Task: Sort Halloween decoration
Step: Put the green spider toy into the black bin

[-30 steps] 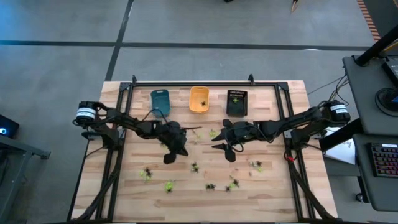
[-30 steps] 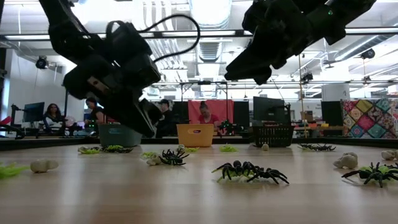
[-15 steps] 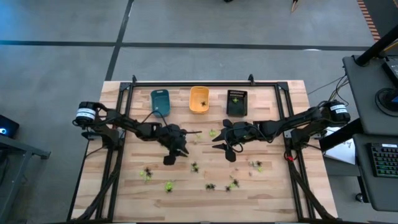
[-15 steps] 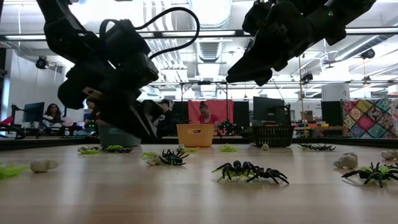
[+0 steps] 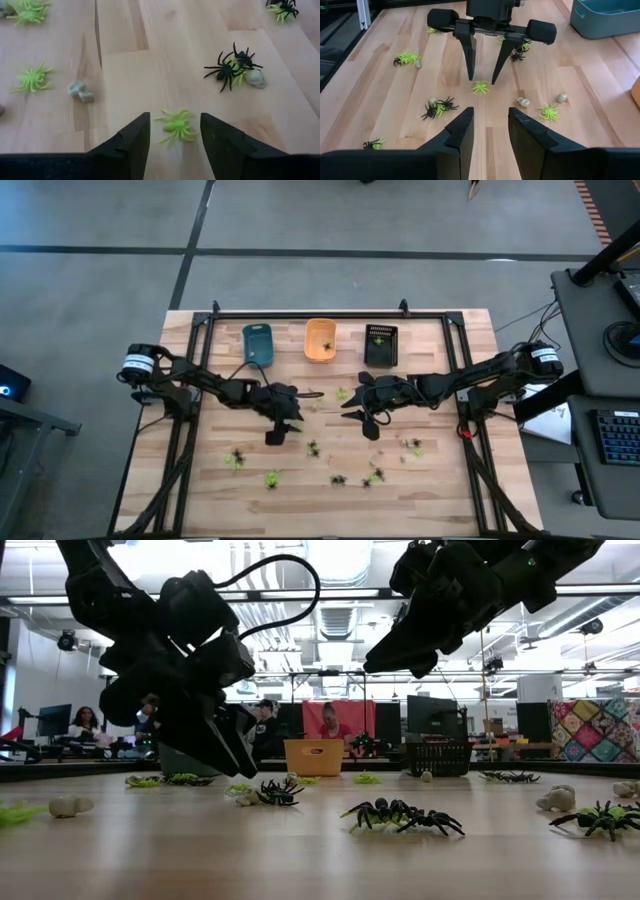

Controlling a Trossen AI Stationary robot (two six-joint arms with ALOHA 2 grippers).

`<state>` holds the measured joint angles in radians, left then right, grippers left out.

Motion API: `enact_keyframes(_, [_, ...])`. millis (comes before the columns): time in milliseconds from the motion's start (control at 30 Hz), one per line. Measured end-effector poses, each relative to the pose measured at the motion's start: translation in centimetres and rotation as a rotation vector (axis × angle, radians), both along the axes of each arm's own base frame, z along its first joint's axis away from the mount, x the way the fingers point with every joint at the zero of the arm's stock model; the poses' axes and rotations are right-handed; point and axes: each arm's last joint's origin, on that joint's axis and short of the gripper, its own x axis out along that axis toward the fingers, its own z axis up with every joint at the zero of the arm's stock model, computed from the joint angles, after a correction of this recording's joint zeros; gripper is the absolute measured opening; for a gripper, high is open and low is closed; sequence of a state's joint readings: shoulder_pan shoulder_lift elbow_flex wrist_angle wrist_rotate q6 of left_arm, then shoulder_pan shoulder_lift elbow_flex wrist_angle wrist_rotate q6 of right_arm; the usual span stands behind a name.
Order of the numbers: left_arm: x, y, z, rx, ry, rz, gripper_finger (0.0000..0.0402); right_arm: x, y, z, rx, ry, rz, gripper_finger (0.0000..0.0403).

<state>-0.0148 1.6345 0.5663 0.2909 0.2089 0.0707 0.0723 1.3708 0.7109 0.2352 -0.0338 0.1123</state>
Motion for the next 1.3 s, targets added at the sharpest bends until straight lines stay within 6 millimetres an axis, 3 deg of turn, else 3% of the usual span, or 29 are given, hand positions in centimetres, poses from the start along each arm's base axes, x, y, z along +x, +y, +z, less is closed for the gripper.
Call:
enact_keyframes(433, [0.5,-0.8,-1.4,0.041,0.037,0.037,0.0150,-0.1,0.0,-0.1,-0.001,0.014,0.000,0.0098])
enact_keyframes(867, [0.4,-0.7,-1.4,0.050,0.044,0.053,0.0043,-0.1,0.0,-0.2,-0.001,0.016,0.000,0.0089])
enact_keyframes(1300, [0.2,-0.7,-0.7,0.074,0.024,0.031,0.0037,-0.1,0.0,-0.2,-0.002,0.016,0.000,0.0088])
